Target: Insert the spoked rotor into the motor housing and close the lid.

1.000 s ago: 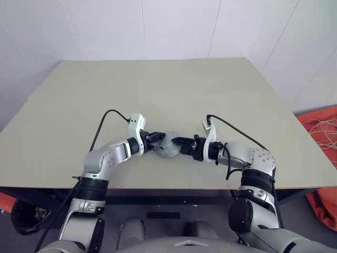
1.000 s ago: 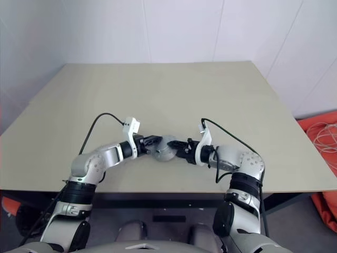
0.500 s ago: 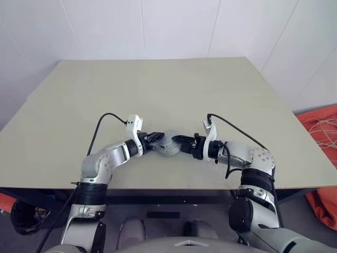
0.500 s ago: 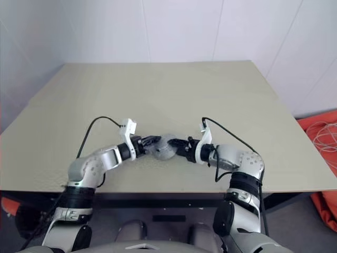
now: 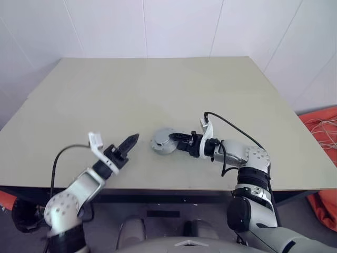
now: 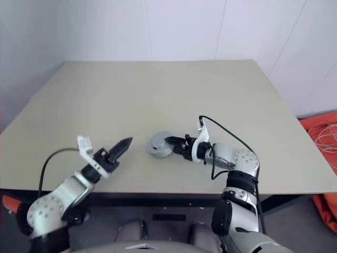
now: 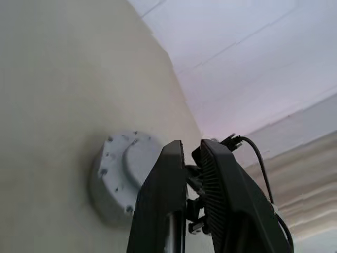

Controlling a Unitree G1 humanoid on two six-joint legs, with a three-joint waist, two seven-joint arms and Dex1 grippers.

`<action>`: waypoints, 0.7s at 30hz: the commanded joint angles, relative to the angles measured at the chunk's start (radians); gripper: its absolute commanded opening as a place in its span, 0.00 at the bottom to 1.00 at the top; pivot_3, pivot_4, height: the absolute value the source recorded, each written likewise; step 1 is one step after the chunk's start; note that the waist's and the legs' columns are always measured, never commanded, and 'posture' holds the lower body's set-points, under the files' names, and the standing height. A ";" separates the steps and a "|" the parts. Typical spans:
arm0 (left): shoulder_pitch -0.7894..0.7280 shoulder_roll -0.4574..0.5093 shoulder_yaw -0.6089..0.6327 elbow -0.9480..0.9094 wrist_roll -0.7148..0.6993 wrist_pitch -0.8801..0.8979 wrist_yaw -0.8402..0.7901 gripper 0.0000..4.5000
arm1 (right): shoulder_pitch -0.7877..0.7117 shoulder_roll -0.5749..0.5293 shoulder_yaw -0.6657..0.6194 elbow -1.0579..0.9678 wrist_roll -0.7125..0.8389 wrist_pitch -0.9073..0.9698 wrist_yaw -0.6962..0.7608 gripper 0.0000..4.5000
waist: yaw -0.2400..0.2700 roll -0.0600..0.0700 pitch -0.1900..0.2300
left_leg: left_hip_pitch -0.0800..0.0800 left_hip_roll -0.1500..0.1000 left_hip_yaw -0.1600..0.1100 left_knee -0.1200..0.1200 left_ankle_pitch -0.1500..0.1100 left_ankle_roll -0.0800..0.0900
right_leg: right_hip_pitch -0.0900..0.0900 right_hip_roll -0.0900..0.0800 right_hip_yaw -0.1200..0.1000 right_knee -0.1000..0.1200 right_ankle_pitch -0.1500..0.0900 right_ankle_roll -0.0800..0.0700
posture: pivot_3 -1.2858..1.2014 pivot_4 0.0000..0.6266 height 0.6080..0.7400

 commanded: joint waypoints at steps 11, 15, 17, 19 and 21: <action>0.105 0.009 -0.123 -0.047 -0.283 -0.124 0.162 1.00 | -0.120 0.022 0.016 -0.002 0.122 -0.018 0.008 0.44 | 0.002 -0.002 0.000 | 0.000 0.000 0.000 0.005 0.001 -0.002 | 0.003 0.000 0.001 -0.001 0.002 0.005 | 0.52 0.00 1.00; 0.097 0.004 -0.137 0.009 -0.298 -0.174 0.150 1.00 | -0.116 0.026 0.024 -0.014 0.154 -0.029 -0.011 0.44 | 0.001 -0.002 0.000 | 0.000 0.001 0.000 0.005 0.001 -0.002 | 0.003 0.000 0.001 0.000 0.004 0.008 | 0.52 0.00 1.00; 0.097 0.003 -0.141 0.039 -0.300 -0.190 0.129 1.00 | -0.112 0.028 0.032 -0.021 0.176 -0.036 -0.024 0.44 | 0.001 -0.002 0.000 | 0.000 0.001 0.000 0.005 0.001 -0.002 | 0.003 0.000 0.001 0.000 0.005 0.009 | 0.52 0.00 1.00; 0.088 0.003 -0.146 0.077 -0.301 -0.198 0.112 1.00 | -0.110 0.033 0.043 -0.030 0.211 -0.047 -0.043 0.44 | 0.001 -0.002 0.000 | 0.000 0.001 0.000 0.005 0.001 -0.002 | 0.003 0.000 0.001 0.000 0.005 0.009 | 0.52 0.00 1.00; 0.076 0.007 -0.154 0.106 -0.304 -0.197 0.095 1.00 | -0.105 0.037 0.059 -0.040 0.253 -0.058 -0.067 0.44 | 0.001 -0.002 0.000 | 0.000 0.001 0.000 0.005 0.001 -0.002 | 0.003 0.000 0.001 0.000 0.005 0.009 | 0.52 0.00 1.00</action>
